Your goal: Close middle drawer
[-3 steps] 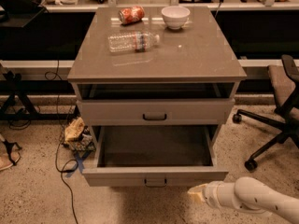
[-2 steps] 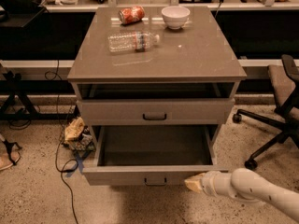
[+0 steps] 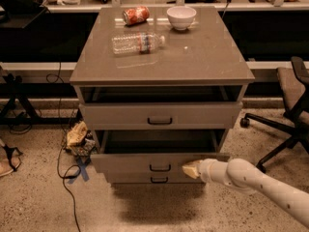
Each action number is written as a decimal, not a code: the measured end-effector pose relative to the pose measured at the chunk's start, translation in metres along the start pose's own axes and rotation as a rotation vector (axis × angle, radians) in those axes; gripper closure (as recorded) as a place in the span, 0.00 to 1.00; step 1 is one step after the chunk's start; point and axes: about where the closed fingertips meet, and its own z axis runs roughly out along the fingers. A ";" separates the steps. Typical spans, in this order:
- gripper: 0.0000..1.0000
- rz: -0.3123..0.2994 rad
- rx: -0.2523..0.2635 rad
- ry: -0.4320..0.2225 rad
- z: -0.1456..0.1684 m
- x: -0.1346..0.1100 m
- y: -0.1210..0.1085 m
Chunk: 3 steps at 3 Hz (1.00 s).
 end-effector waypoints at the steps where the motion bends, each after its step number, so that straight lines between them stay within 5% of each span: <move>1: 1.00 -0.007 0.004 -0.029 0.011 -0.013 -0.008; 3: 1.00 -0.026 0.022 -0.147 0.029 -0.057 -0.030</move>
Offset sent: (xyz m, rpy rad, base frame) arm 0.1042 0.0295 0.0182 0.0886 -0.1674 -0.0150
